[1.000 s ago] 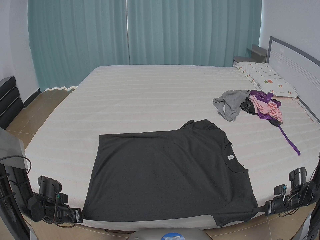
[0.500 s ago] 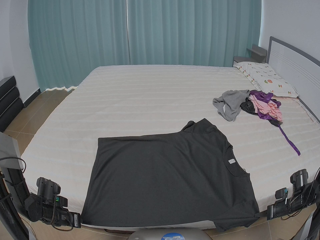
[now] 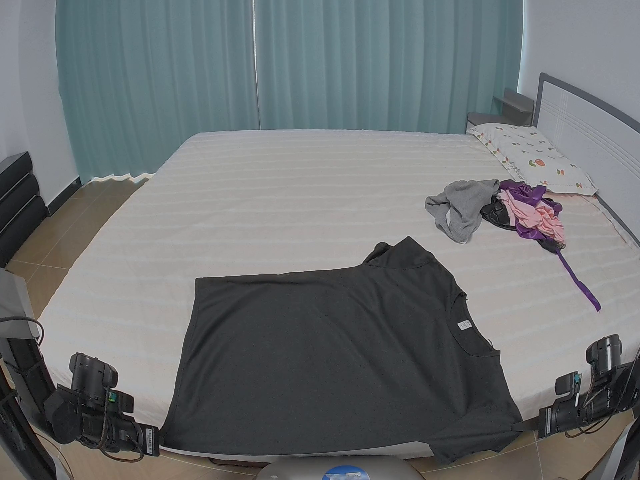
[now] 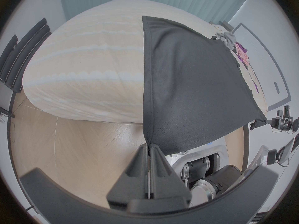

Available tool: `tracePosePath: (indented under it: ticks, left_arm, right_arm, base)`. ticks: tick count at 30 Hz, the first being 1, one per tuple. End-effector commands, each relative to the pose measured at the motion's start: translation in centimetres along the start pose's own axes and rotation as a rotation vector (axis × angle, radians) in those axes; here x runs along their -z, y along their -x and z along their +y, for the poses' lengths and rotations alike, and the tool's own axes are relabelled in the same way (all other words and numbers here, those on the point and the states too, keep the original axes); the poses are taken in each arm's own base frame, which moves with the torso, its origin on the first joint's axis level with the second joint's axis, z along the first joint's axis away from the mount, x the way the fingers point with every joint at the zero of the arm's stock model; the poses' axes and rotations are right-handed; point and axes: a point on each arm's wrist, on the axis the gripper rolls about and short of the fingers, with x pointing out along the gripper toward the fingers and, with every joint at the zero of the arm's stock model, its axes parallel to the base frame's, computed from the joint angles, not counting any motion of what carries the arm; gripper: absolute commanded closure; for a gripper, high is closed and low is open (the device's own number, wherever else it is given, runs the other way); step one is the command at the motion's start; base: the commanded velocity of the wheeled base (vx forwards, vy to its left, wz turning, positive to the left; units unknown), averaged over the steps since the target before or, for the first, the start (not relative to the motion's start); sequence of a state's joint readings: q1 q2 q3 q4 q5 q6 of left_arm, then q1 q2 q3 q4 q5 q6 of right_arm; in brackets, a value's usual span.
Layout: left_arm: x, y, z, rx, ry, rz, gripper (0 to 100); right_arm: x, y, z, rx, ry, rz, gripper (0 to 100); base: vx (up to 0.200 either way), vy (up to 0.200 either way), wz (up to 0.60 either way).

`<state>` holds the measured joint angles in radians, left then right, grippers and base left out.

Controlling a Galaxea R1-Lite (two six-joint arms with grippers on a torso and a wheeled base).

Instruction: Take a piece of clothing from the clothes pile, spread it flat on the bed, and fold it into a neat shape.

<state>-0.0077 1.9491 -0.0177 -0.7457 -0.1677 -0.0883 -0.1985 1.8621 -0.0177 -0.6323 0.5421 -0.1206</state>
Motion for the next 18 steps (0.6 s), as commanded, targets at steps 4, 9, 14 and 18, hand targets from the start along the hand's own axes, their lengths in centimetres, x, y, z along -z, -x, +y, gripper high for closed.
tracePosePath:
  ticks: [4, 9, 14, 18]
  left_arm:
    - [-1.6, 0.3, -0.1, 0.011, 0.038, -0.140, 100]
    - [-4.4, 1.3, -0.6, 0.047, 0.116, -0.307, 100]
    - [-6.4, 2.0, -0.9, 0.073, 0.177, -0.397, 100]
    - [-6.9, 2.0, -0.8, 0.060, 0.187, -0.413, 100]
  right_arm:
    - [-0.7, 0.3, 0.1, -0.005, 0.019, -0.058, 100]
    - [-1.6, 0.1, -0.1, -0.013, 0.035, -0.087, 100]
    - [-3.5, 0.5, 0.1, -0.015, 0.027, -0.167, 100]
    - [-4.6, 0.8, 0.4, -0.025, -0.003, -0.210, 100]
  base:
    - [0.000, 0.000, 0.00]
    - [0.000, 0.000, 0.00]
    - [0.000, 0.000, 0.00]
    - [0.000, 0.000, 0.00]
